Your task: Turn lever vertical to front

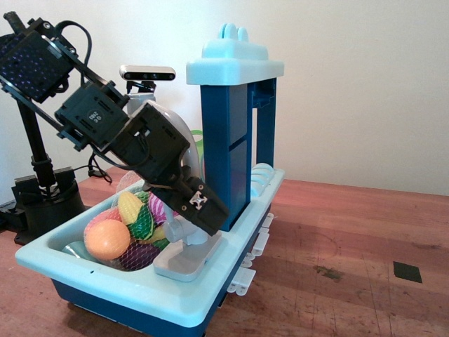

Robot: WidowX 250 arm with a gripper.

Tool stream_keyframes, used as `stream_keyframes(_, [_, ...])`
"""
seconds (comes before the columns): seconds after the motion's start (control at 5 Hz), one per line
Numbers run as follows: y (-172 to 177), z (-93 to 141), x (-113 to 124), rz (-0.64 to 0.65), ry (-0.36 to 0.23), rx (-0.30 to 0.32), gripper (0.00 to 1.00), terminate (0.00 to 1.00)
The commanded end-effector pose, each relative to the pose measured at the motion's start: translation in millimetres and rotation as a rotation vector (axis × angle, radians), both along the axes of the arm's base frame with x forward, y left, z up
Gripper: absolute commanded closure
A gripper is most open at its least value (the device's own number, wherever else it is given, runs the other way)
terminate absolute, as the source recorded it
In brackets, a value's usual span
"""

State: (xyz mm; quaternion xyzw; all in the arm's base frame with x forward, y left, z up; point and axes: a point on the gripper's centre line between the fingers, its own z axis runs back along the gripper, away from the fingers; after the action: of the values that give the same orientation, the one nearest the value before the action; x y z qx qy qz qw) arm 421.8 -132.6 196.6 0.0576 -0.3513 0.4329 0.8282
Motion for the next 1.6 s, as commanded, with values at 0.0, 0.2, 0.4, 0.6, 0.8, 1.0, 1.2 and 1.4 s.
stream_keyframes(0.0, [10, 29, -8, 0.007, -0.090, -0.054, 0.00, 0.00])
stream_keyframes(0.2, [11, 23, -14, 0.014, -0.094, -0.062, 0.00, 0.00])
stream_keyframes(0.4, [14, 22, -20, 0.012, -0.095, -0.066, 0.00, 0.00])
stream_keyframes(0.6, [17, 21, -31, 0.017, -0.095, -0.067, 0.00, 0.00])
stream_keyframes(0.8, [18, 15, -46, 0.033, -0.098, -0.069, 0.00, 0.00])
stream_keyframes(1.0, [18, 6, -58, 0.040, -0.099, -0.081, 0.00, 0.00])
stream_keyframes(1.2, [19, 7, -72, 0.049, -0.094, -0.080, 0.00, 0.00])
stream_keyframes(1.4, [20, 12, -89, 0.047, -0.081, -0.076, 0.00, 0.00])
